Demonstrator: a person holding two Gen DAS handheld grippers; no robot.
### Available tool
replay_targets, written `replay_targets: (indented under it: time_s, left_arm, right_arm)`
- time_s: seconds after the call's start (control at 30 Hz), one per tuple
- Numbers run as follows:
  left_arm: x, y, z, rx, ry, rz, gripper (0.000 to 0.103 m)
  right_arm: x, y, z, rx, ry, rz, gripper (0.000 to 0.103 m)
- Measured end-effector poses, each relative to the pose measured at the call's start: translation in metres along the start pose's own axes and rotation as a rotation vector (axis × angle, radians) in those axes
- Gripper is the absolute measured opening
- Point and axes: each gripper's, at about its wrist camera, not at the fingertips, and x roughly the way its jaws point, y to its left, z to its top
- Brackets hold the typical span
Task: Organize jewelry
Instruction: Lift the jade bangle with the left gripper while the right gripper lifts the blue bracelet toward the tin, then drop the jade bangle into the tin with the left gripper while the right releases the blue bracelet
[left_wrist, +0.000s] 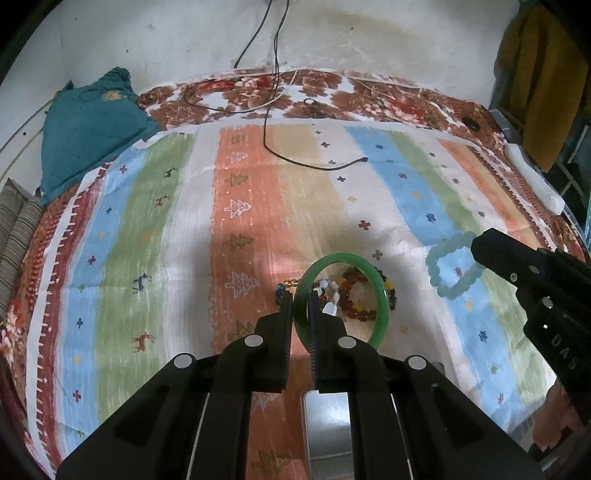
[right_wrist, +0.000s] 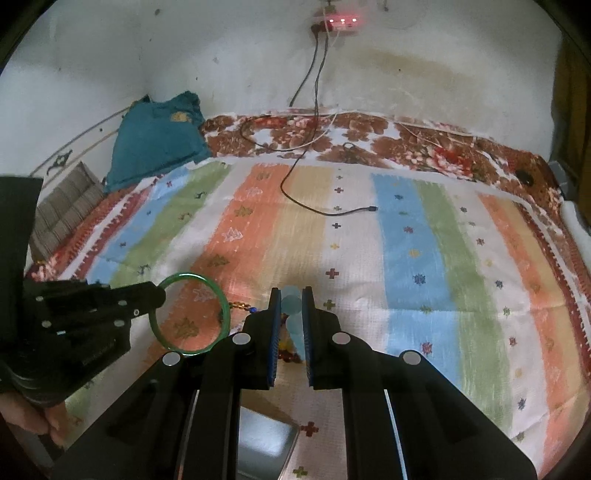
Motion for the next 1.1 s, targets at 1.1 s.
replay_targets:
  time_s: [1.1]
  left_arm:
    - [-0.046,-0.01,-0.047,0.029,-0.032,0.025,0.008]
  right_arm:
    - [-0.059,0.018,-0.04,-0.037,-0.031,0.048,0.012]
